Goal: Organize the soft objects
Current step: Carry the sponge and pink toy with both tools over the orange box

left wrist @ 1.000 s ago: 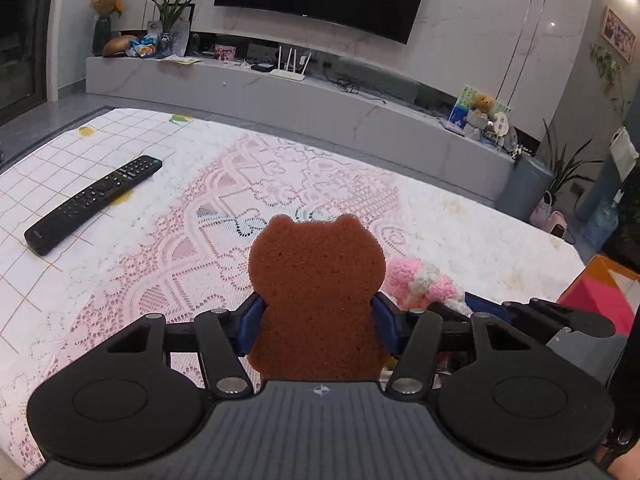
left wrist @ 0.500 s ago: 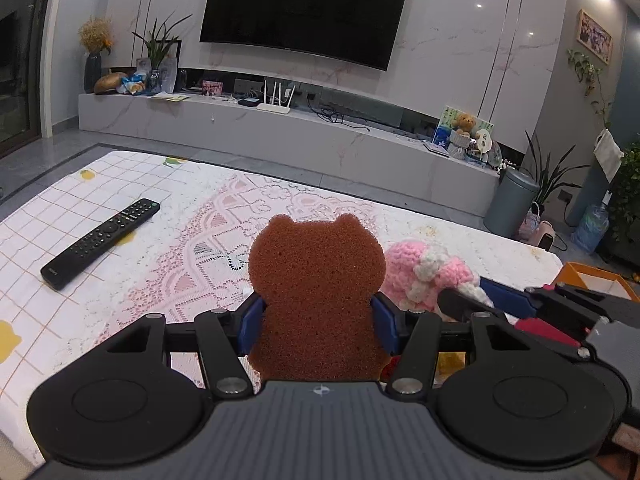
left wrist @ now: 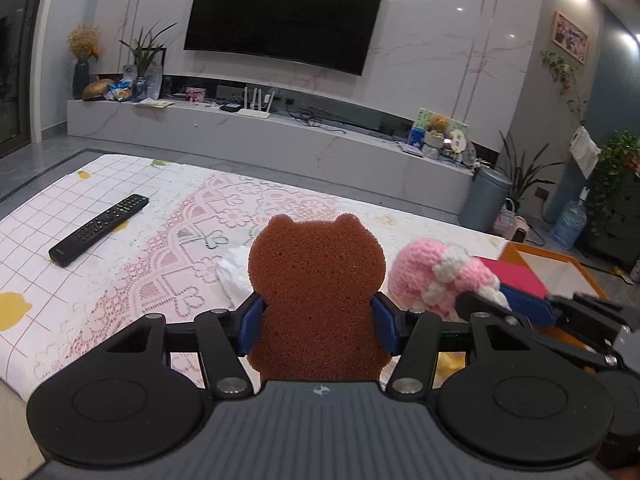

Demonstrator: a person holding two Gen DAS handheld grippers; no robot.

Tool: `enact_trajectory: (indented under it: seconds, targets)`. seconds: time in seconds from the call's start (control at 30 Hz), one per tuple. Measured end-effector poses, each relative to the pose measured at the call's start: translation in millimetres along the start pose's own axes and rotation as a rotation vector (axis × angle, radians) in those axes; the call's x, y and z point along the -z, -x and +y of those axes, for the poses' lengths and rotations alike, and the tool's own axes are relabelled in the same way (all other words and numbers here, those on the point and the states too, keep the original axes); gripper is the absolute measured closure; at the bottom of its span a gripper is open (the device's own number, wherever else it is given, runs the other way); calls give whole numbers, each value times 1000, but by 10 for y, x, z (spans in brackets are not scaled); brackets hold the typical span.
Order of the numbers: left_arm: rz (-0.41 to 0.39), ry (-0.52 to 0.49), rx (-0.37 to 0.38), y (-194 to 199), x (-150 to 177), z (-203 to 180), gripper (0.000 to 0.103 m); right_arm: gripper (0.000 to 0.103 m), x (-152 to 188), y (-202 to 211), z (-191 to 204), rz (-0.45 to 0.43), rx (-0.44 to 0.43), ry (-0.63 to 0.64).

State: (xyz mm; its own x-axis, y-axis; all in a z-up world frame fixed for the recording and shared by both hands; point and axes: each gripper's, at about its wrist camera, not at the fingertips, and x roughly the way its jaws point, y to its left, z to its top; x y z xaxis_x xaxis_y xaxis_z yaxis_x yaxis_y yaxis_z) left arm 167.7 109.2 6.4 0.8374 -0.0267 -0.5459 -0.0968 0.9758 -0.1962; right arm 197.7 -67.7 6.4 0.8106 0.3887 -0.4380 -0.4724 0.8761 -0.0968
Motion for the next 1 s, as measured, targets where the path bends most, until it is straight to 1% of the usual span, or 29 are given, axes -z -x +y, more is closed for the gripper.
enact_trajectory:
  seconds: [0.13, 0.33, 0.5, 0.63, 0.73, 0.83, 0.93, 1.0]
  targets:
    - [-20, -43, 30, 173, 6, -207, 38, 77, 79, 376, -88, -9, 24, 1]
    - [-24, -128, 109, 272, 48, -661, 38, 76, 192, 882, -336, -15, 88, 4]
    - [-17, -214, 199, 278, 104, -1055, 38, 76, 327, 1239, -612, -11, 161, 15]
    - [3, -290, 290, 202, 75, -1410, 38, 76, 407, 1433, -895, 2, 221, 10]
    - [34, -316, 378, 100, 5, -1681, 38, 76, 415, 1542, -1193, 14, 258, -15]
    - [93, -319, 459, -78, -84, -1933, 38, 76, 383, 1661, -1594, 28, 298, -58]
    - [143, -336, 501, -275, -132, -2211, 38, 76, 322, 1734, -1960, 46, 333, -91]
    - [183, -342, 514, -424, -161, -2392, 38, 76, 283, 1734, -2210, 67, 350, -131]
